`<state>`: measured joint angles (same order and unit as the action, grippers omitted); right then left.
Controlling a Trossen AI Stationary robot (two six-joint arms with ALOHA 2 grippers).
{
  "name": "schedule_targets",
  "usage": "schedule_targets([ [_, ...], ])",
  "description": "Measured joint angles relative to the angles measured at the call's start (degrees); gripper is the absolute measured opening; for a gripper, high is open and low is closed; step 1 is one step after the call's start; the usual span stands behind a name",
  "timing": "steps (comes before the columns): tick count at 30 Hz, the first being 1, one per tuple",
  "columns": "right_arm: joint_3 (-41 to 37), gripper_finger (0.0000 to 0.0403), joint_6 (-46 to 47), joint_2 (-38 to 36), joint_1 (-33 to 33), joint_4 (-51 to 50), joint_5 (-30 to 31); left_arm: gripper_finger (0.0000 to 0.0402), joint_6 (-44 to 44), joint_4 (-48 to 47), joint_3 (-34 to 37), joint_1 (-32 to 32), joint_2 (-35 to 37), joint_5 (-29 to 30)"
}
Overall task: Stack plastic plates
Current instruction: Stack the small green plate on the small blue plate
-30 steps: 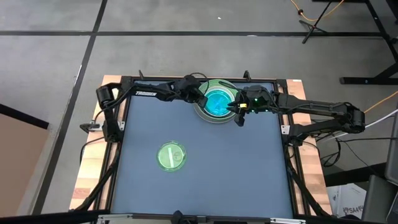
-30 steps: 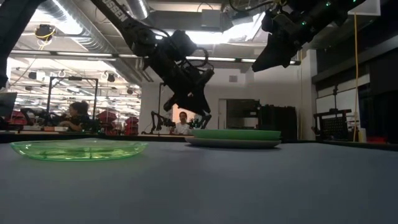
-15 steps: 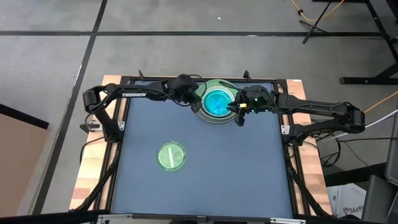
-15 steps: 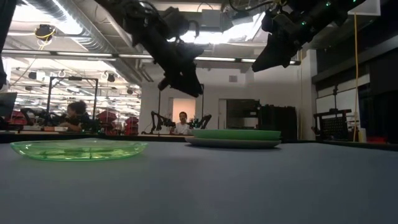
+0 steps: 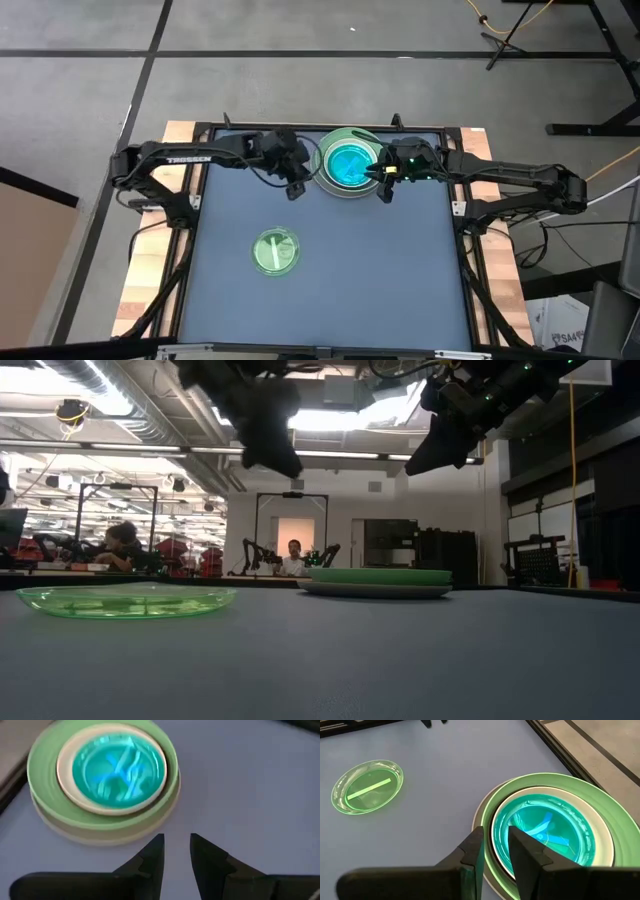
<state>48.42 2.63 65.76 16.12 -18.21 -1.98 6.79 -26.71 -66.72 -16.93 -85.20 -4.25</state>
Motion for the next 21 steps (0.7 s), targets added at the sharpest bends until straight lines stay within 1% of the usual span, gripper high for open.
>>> schedule_targets([
  [6, 0.0, 0.0079, 0.0, 0.0, 0.0, 0.0, 0.0, 0.0086, -1.4, -11.7, 0.0, 0.6, 3.9, 0.1],
  [12, 0.0, 0.0079, 0.0, 0.0, 0.0, 0.0, 0.0, 0.0086, -1.4, -24.1, 0.0, 1.0, 5.4, 0.1],
  [16, 0.0, 0.0079, 0.0, 0.0, 0.0, 0.0, 0.0, 0.0086, -1.8, -28.2, 0.0, 2.1, 5.4, 0.2],
  [21, 0.0, 0.0079, 0.0, 0.0, 0.0, 0.0, 0.0, 0.0086, -5.4, -27.8, 0.0, 4.4, 5.4, 0.1],
])
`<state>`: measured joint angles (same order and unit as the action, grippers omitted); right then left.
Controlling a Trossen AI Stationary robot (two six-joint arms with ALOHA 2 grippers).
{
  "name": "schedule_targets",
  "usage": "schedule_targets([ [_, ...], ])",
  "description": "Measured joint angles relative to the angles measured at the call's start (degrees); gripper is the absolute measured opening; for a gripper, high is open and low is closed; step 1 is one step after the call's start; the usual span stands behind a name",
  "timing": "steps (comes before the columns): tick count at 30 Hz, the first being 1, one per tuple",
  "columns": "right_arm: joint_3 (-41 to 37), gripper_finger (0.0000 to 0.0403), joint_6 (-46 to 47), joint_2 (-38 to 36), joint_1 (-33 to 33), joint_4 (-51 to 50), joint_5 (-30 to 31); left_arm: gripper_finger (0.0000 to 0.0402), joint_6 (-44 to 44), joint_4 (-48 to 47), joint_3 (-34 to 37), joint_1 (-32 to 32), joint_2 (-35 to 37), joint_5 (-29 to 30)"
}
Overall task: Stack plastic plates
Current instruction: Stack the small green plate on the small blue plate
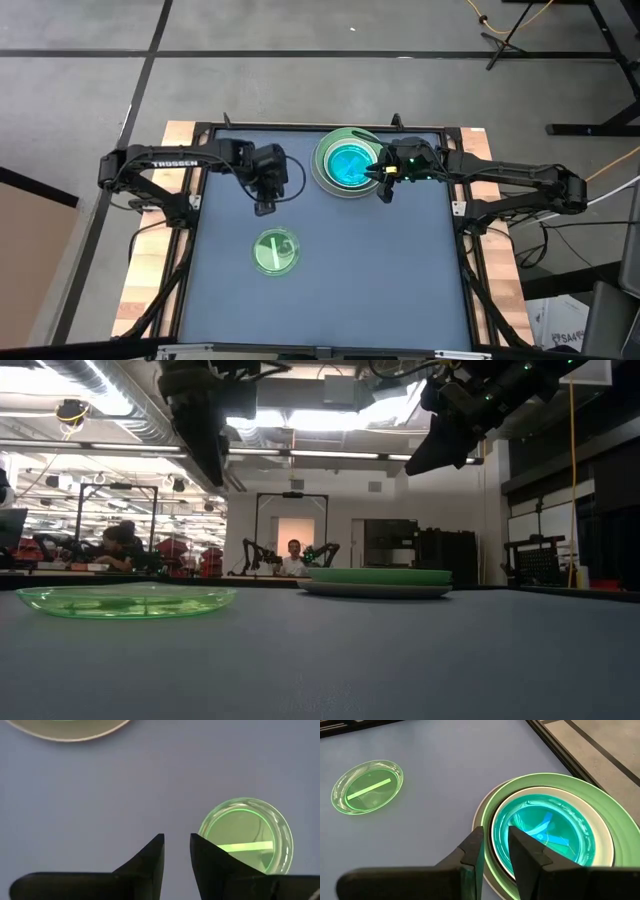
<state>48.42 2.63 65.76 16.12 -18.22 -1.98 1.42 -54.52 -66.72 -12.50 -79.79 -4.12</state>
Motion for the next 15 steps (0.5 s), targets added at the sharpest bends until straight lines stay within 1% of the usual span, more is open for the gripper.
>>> schedule_targets([
  [9, 0.0, 0.0079, 0.0, 0.0, 0.0, 0.0, 0.0, 0.0086, -0.2, 0.9, 0.0, 3.3, -1.9, 0.2],
  [15, 0.0, 0.0079, 0.0, 0.0, 0.0, -0.1, -0.1, 0.0086, -0.2, 2.6, 0.0, 4.6, -5.1, 0.3],
])
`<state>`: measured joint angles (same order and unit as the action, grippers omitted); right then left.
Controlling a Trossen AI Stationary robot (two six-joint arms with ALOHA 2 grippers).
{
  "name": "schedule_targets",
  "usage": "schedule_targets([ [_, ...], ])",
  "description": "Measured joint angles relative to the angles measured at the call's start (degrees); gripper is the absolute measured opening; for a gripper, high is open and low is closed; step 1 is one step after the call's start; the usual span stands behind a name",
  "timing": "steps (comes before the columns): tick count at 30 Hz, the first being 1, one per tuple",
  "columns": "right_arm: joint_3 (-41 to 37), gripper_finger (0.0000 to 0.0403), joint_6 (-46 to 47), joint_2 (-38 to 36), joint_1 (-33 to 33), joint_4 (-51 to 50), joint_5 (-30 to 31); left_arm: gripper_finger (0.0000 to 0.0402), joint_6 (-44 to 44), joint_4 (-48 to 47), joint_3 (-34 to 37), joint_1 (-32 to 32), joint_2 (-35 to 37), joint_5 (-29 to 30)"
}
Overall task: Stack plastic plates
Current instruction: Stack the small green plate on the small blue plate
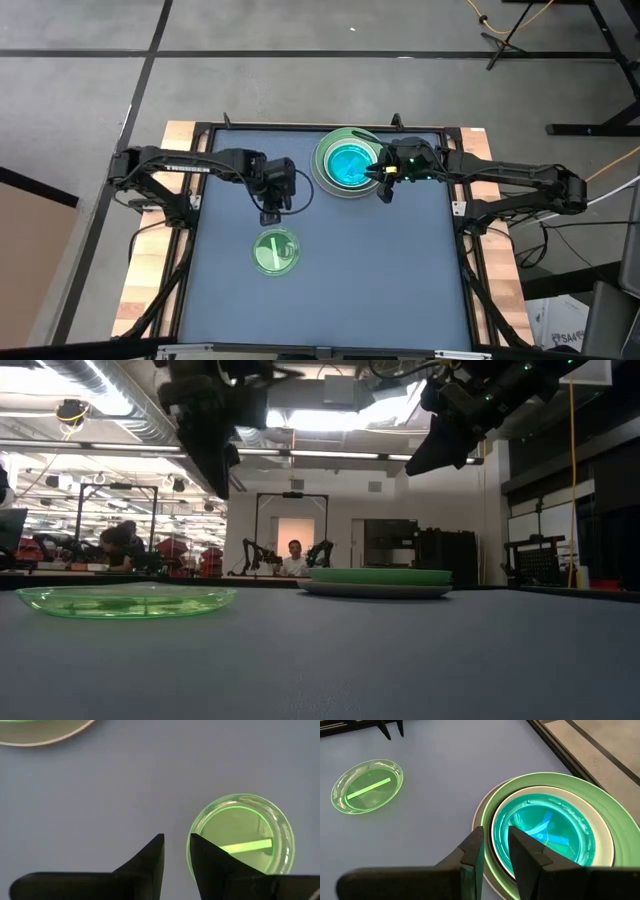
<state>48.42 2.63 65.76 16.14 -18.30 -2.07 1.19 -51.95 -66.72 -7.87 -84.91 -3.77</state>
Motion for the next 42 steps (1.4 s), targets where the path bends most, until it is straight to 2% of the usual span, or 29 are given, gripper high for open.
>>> schedule_targets([
  [17, 0.0, 0.0079, 0.0, 0.0, 0.0, -0.4, 0.0, 0.0086, -2.2, 2.0, 0.0, 3.9, -11.9, -0.2],
  [35, 0.0, 0.0079, 0.0, 0.0, 0.0, -1.3, 0.0, 0.0086, -3.4, 5.2, 0.0, 6.5, -18.8, -1.7],
  [42, 0.0, 0.0079, 0.0, 0.0, 0.0, -1.4, 0.0, 0.0086, -3.4, 6.1, 0.0, 6.4, -19.0, -1.7],
])
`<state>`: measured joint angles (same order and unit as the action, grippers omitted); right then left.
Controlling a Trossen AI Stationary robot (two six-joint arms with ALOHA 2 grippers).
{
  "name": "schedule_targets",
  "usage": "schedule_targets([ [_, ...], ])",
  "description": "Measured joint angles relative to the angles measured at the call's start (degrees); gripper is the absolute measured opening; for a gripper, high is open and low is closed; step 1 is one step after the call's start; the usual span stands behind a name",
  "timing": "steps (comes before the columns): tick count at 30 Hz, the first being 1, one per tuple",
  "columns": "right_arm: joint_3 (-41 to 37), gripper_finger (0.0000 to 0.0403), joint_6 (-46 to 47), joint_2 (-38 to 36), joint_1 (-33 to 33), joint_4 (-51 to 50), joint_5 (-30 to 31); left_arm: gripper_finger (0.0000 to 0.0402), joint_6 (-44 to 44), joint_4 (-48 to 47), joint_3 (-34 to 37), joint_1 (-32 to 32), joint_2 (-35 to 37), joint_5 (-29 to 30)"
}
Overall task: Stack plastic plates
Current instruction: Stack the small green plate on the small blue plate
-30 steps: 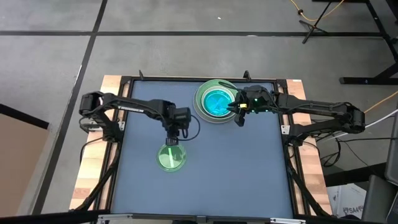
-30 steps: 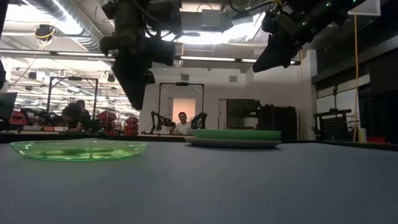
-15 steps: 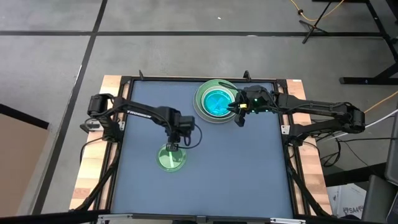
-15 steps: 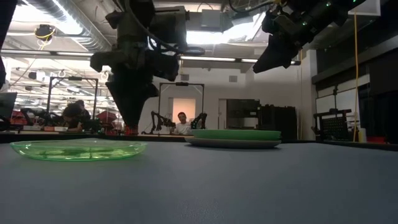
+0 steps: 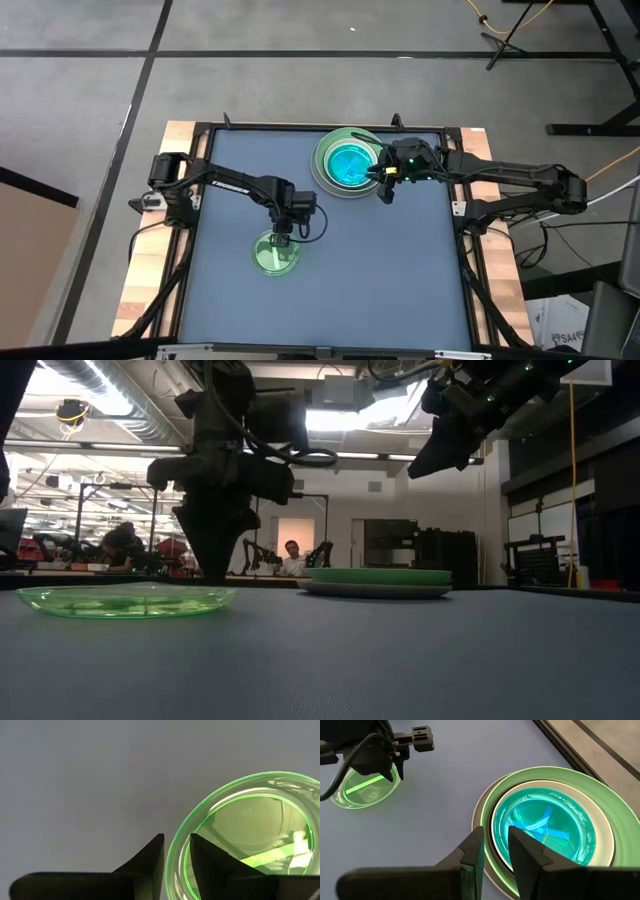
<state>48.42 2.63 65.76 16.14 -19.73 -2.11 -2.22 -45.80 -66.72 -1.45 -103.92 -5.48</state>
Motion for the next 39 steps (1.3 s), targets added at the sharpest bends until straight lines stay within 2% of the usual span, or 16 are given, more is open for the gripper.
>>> schedule_targets([
  [18, 0.0, 0.0079, 0.0, 0.0, 0.0, -0.5, 0.0, 0.0086, -4.3, 2.3, 0.0, 0.0, -4.1, -1.6],
  [39, 0.0, 0.0079, 0.0, 0.0, 0.0, -0.6, 0.0, 0.0086, -4.4, 2.1, 0.0, 0.0, -4.4, -2.9],
])
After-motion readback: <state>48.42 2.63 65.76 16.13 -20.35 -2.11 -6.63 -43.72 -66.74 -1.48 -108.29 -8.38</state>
